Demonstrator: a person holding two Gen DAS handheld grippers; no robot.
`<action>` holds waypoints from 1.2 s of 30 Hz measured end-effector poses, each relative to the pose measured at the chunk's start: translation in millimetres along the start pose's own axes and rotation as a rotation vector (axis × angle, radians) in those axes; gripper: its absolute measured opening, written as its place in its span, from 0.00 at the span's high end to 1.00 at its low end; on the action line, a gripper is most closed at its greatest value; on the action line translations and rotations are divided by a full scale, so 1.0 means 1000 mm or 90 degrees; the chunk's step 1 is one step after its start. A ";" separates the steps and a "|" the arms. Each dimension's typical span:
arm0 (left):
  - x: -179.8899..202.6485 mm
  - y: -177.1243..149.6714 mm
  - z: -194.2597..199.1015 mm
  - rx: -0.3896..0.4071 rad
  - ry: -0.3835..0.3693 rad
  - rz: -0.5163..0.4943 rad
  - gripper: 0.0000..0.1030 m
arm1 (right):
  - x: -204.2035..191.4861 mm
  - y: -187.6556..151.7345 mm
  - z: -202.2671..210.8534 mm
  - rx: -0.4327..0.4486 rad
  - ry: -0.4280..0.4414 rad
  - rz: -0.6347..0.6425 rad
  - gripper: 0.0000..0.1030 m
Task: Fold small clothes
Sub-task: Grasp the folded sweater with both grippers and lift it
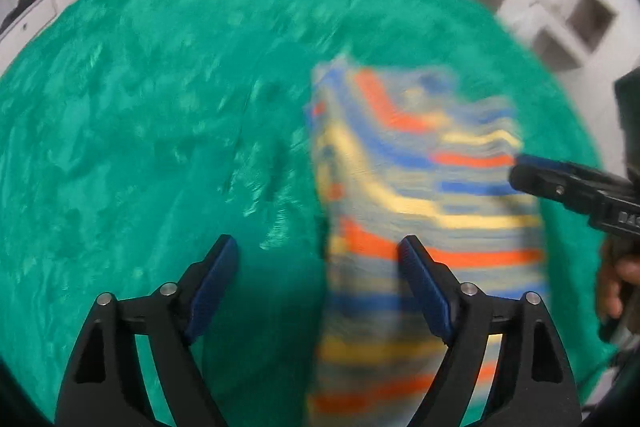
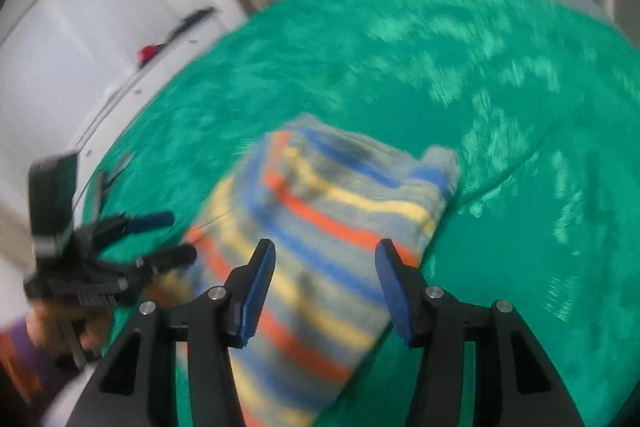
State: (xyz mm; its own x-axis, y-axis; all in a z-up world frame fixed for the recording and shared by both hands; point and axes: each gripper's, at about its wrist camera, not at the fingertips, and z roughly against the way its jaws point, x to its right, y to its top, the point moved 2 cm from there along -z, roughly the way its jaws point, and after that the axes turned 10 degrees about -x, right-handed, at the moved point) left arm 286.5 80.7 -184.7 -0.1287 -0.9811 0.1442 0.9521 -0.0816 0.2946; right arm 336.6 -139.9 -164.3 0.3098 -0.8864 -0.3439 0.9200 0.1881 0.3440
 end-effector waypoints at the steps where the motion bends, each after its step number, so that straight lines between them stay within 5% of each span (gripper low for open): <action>1: -0.004 -0.001 -0.008 -0.014 -0.010 0.013 0.18 | 0.006 0.001 -0.015 -0.030 0.003 -0.026 0.49; 4: -0.012 -0.013 0.011 0.009 -0.045 0.031 0.20 | 0.009 -0.006 -0.025 -0.025 -0.013 -0.036 0.49; 8: -0.018 -0.039 0.040 0.040 -0.121 0.020 0.16 | -0.004 -0.037 0.020 0.030 0.012 -0.029 0.46; 12: -0.009 -0.062 0.018 -0.017 -0.077 -0.025 0.16 | -0.022 -0.090 0.036 0.026 0.047 -0.015 0.46; 15: -0.003 -0.082 0.020 -0.010 -0.041 -0.079 0.16 | -0.023 -0.138 0.006 -0.065 0.058 -0.024 0.46; 17: -0.004 -0.083 0.035 -0.009 -0.048 -0.091 0.16 | -0.020 -0.155 0.016 -0.039 0.071 -0.029 0.46; 21: -0.012 -0.058 0.056 0.036 -0.097 -0.087 0.10 | -0.001 -0.147 0.040 0.005 0.094 -0.089 0.29; 24: -0.009 -0.016 0.035 0.024 -0.130 -0.064 0.09 | 0.018 -0.114 0.046 0.047 0.102 -0.129 0.28; 29: 0.017 0.019 -0.013 -0.060 -0.169 -0.053 0.37 | 0.044 -0.057 0.003 0.022 0.214 -0.236 0.30; 30: 0.023 0.018 -0.014 -0.052 -0.153 -0.061 0.44 | 0.043 -0.053 -0.008 0.014 0.213 -0.244 0.38; 31: 0.031 0.017 -0.012 -0.040 -0.131 -0.076 0.68 | 0.038 -0.049 -0.016 0.010 0.207 -0.239 0.49; 32: 0.040 0.015 -0.007 -0.027 -0.092 -0.090 0.79 | 0.027 -0.045 -0.020 0.008 0.160 -0.205 0.56; 33: 0.044 0.016 -0.004 -0.015 -0.071 -0.094 0.80 | 0.020 -0.043 -0.018 0.009 0.114 -0.177 0.67; 36: 0.059 0.008 0.011 0.022 -0.019 -0.122 0.82 | -0.010 -0.044 -0.006 0.033 -0.010 -0.096 0.75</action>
State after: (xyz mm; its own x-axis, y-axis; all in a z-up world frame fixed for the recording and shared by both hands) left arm 283.7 24.0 -163.6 -0.3158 -0.9424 0.1105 0.8994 -0.2603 0.3511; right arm 294.4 -137.2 -181.4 0.1652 -0.9097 -0.3811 0.9419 0.0309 0.3345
